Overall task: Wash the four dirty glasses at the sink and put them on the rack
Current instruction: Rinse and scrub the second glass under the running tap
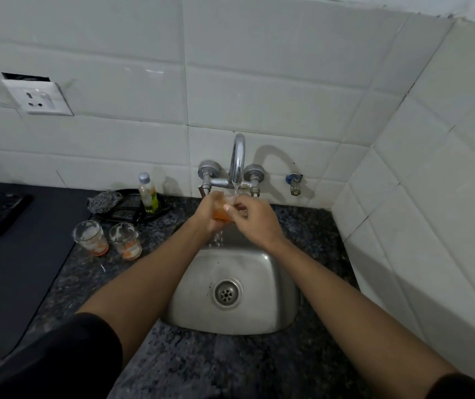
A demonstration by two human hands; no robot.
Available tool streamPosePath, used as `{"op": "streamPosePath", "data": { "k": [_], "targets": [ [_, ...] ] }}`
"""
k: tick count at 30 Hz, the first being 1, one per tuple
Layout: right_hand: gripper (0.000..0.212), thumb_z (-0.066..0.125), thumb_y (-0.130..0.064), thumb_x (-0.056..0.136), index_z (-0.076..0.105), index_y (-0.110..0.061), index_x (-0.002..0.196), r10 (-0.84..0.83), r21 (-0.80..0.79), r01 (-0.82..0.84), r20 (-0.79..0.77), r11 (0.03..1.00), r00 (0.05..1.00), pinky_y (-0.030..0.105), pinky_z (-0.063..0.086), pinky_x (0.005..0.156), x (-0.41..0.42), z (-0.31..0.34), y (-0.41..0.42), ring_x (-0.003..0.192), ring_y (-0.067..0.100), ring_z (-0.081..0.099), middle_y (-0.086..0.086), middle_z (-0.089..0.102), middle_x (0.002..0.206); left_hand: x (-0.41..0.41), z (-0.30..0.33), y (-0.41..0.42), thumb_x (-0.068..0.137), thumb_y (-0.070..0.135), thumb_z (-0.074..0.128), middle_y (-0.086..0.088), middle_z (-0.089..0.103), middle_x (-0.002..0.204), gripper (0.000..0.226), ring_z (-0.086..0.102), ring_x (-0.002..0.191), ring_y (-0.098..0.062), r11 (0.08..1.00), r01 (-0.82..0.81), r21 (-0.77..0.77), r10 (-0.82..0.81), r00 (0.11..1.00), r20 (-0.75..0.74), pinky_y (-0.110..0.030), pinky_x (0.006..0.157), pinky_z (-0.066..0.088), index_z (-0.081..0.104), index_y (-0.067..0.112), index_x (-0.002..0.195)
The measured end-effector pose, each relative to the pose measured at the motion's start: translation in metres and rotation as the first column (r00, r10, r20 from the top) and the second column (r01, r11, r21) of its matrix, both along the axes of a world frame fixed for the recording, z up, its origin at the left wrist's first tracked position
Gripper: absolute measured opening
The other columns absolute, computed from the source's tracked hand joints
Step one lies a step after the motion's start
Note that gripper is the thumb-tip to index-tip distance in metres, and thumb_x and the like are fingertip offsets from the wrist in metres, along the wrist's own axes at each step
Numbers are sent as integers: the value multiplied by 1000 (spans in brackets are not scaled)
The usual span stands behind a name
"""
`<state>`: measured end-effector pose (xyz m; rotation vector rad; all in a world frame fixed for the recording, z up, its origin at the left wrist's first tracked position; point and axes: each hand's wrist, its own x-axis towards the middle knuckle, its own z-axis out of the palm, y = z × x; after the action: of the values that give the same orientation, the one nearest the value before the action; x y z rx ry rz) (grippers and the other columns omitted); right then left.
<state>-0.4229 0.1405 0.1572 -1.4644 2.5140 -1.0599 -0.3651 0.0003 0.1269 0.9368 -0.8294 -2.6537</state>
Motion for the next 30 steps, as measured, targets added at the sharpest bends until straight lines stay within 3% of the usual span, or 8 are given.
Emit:
{"op": "streamPosePath", "data": {
  "k": [4,7,10,12,16,23,26,30],
  "targets": [
    [33,74,-48,89,56,-22,100,-133,-127,135,20,983,991,27,52,73,0,-11,11,89,11,56,-6,57,101,2,-1,-2,100,24,58,-19,72,106,36,73,88,-29,994,-59,-88,65,996,66,-43,77,60,59,-2,125],
    [45,78,-43,88,53,-18,116,-156,-122,170,119,978,981,27,52,82,0,-20,15,99,15,53,1,50,116,0,-4,-2,88,18,72,-20,71,113,40,72,92,-30,970,-160,-183,188,970,151,-38,66,60,63,1,123],
    [42,77,-40,89,61,-17,120,-123,-33,131,181,991,976,38,55,92,-5,-29,16,106,17,56,3,51,120,2,-4,0,77,18,80,-20,69,119,60,72,95,-32,944,-214,-251,259,952,162,-37,59,59,57,5,131],
    [38,75,-44,91,64,-19,117,-107,29,103,196,994,975,38,55,91,-6,-31,16,102,15,58,1,55,115,3,-4,0,78,15,81,-21,68,118,60,72,94,-32,925,-230,-303,285,947,150,-38,62,61,54,5,131],
    [37,70,-46,94,62,-22,122,-68,74,51,243,996,968,31,56,86,-6,-32,19,102,9,59,-4,57,116,7,-1,6,78,15,83,-13,65,117,57,69,101,-29,875,-236,-423,320,937,140,-47,87,61,53,12,126],
    [25,64,-20,101,68,-10,123,-22,73,7,217,997,976,41,56,96,-10,-36,17,106,18,64,6,67,118,11,13,15,80,6,82,-11,66,112,47,70,97,-25,774,-271,-573,364,930,51,-42,85,62,55,14,119],
    [34,61,-4,98,66,-9,131,26,84,-42,184,996,983,39,54,100,-8,-36,19,111,20,64,8,66,124,12,12,15,81,4,82,-8,66,112,50,70,99,-23,746,-273,-608,359,933,21,-39,88,61,54,14,122],
    [49,57,-1,94,58,-11,141,106,118,-114,72,986,992,41,49,106,-7,-37,19,124,24,57,7,60,135,13,12,10,78,12,86,-7,67,116,51,70,104,-25,694,-261,-671,349,937,-3,-45,91,60,57,22,119]
  ]
}}
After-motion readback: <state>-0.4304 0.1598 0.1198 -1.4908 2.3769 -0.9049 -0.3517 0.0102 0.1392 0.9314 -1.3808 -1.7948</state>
